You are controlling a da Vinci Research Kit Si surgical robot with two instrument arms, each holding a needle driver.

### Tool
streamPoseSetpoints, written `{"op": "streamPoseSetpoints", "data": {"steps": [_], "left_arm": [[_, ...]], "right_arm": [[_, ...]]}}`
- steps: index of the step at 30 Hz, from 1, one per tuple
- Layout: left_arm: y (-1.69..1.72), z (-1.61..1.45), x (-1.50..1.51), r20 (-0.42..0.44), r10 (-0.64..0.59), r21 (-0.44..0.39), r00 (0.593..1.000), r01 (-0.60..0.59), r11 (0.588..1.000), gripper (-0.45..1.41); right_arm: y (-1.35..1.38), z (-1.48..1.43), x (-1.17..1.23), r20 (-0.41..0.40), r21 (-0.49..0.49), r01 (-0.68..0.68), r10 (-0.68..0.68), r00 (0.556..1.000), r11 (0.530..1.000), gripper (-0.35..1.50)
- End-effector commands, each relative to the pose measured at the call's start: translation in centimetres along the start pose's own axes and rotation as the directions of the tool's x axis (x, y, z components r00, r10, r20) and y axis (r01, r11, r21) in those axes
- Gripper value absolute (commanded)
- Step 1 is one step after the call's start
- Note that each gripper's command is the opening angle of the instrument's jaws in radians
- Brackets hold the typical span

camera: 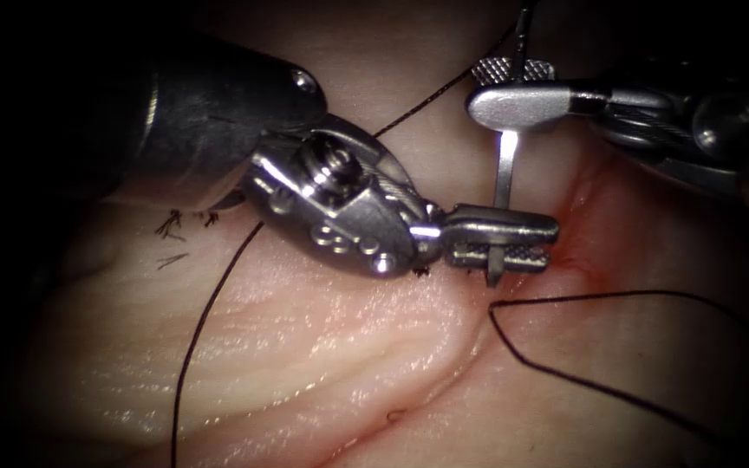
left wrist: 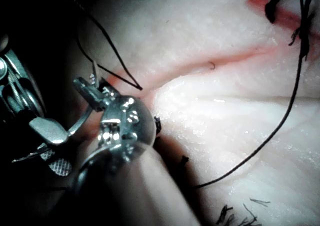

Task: Wound Closure

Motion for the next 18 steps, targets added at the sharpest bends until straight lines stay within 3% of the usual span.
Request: {"op": "streamPoseSetpoints", "data": {"steps": [1, 2, 6, 11, 12, 13, 14, 16, 18], "left_arm": [[0.00, 0.06, -0.05, 0.000, 0.001, 0.001, 1.000, -0.001, 1.000, -0.45], [0.00, 0.06, -0.05, 0.000, 0.001, 0.001, 1.000, -0.001, 1.000, -0.45], [0.00, 0.06, -0.05, -0.001, 0.001, -0.002, 1.000, -0.001, 1.000, -0.45], [-0.01, 0.05, -0.05, -0.003, 0.006, -0.002, 1.000, -0.006, 1.000, -0.45], [-0.01, 0.05, -0.05, -0.002, -0.024, -0.003, 1.000, 0.024, 1.000, -0.11], [-0.02, 0.05, -0.05, -0.001, -0.102, -0.004, 0.995, 0.102, 0.995, 0.57], [-0.04, 0.04, -0.06, 0.008, -0.162, -0.004, 0.987, 0.162, 0.987, 0.89], [-0.08, 0.03, -0.06, 0.033, -0.288, 0.046, 0.957, 0.287, 0.957, 1.20], [-0.10, 0.02, -0.05, 0.035, -0.361, 0.093, 0.932, 0.357, 0.930, 1.26]], "right_arm": [[0.02, 0.08, 0.01, 0.002, 0.000, 0.004, -0.004, 1.000, 1.000, -0.17], [0.01, 0.08, 0.01, 0.008, -0.001, 0.004, -0.004, 1.000, 1.000, -0.35], [0.01, 0.08, -0.02, 0.071, -0.080, 0.011, -0.006, 0.997, 0.997, -0.35], [0.05, 0.04, -0.01, 0.073, -0.087, 0.057, -0.051, 0.996, 0.995, -0.35], [0.06, 0.02, -0.01, 0.075, -0.086, 0.093, -0.086, 0.993, 0.992, -0.35], [0.07, 0.01, -0.01, 0.080, -0.084, 0.117, -0.110, 0.991, 0.990, -0.35], [0.08, -0.01, 0.00, 0.079, -0.082, 0.145, -0.139, 0.987, 0.986, -0.35], [0.13, -0.08, 0.02, 0.057, -0.079, 0.199, -0.195, 0.979, 0.977, -0.35], [0.18, -0.14, 0.04, 0.034, -0.079, 0.253, -0.251, 0.967, 0.964, -0.35]]}}
